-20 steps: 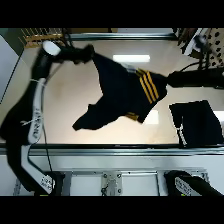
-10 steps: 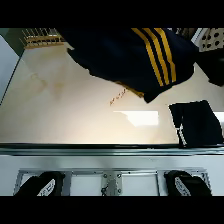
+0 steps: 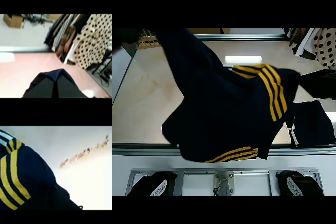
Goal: Fold the clothes and pants, and hang the long-sleeved shirts on hangers.
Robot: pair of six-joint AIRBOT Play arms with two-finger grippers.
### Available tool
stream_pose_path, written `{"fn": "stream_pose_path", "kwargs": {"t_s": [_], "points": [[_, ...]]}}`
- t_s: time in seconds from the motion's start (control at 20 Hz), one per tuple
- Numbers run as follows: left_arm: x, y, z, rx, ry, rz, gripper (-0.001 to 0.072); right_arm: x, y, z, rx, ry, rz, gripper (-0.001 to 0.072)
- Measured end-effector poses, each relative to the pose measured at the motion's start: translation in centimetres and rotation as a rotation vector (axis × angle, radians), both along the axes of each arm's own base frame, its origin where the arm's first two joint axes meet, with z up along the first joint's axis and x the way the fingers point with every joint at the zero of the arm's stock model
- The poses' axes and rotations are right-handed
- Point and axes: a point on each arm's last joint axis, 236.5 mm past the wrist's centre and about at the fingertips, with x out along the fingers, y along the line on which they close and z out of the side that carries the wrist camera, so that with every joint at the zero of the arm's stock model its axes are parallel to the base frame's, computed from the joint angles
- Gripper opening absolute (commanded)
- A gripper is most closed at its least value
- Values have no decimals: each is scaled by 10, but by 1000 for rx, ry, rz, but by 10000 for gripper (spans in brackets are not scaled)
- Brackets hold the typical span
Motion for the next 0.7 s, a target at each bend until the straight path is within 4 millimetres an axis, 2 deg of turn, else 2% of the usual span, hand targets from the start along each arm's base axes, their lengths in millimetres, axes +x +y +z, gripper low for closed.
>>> {"fn": "stream_pose_path", "kwargs": {"t_s": [0.15,0.2,0.25,0.3,0.4,0.5,0.6,0.7], "points": [[69,-26,-77,5,152,-10,5,51,-15,-72,-44,188,-52,49],[94,-32,-102,3,191,1,49,74,-24,-94,-62,220,-91,251],[116,-37,-125,3,223,12,440,97,-33,-112,-76,229,-130,502],[136,-40,-145,4,249,23,701,121,-42,-125,-80,223,-169,603],[171,-40,-176,1,302,42,678,160,-61,-137,-69,185,-245,602],[193,-23,-199,-13,376,60,678,185,-86,-135,-63,133,-318,602],[200,7,-215,-15,460,78,677,193,-112,-127,-63,97,-378,601],[191,46,-241,24,567,107,677,185,-132,-122,-89,89,-398,601]]}}
